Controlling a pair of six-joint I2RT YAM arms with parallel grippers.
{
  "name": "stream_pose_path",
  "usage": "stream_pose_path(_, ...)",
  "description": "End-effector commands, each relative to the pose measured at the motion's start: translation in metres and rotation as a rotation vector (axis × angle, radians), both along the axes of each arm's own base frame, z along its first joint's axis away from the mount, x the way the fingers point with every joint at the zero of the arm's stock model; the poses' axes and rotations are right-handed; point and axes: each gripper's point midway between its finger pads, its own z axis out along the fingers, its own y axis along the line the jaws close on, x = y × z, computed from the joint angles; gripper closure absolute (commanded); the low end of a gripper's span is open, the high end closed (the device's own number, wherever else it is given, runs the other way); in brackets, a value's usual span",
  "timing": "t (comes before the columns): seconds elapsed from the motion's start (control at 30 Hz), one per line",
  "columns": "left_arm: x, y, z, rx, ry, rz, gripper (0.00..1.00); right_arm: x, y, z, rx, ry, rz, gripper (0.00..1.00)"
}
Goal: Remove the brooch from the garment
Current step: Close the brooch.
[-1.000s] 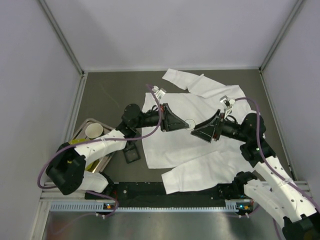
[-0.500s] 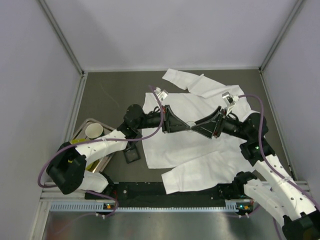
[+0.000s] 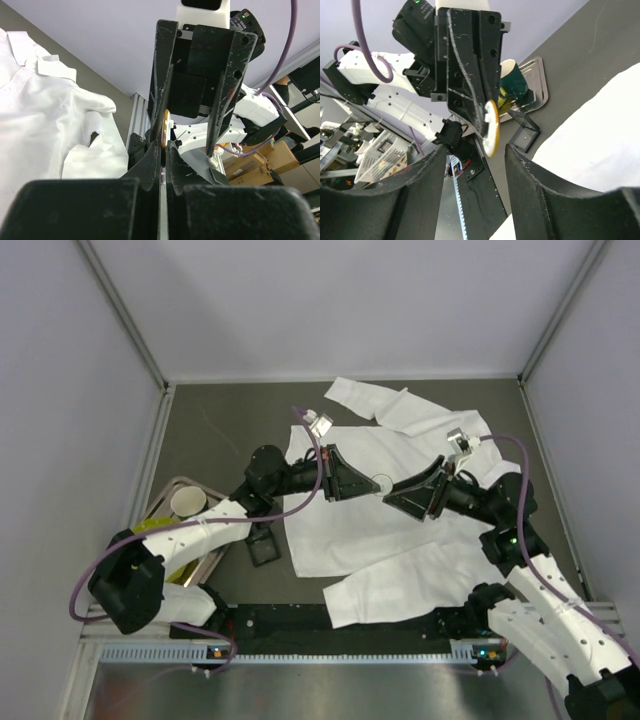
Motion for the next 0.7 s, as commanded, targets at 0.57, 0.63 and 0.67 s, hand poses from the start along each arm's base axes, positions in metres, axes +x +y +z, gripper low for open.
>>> stream_pose_path(0.57, -0.012, 0.008, 0.042, -0.088, -0.092, -0.003, 1.00, 0.017, 0.001, 0.011, 0.079, -0.027, -0.040, 0.69)
stream_pose_path(0.63, -0.012, 0.009, 0.042, -0.068, -0.114, 0.018, 1.00, 0.018, 0.000, 0.013, 0.093, -0.022, -0.052, 0.70)
stream_pose_path(0.67, -0.013, 0.007, 0.042, -0.058, -0.120, 0.022, 1.00, 0.019, 0.000, 0.009, 0.097, -0.013, -0.057, 0.71)
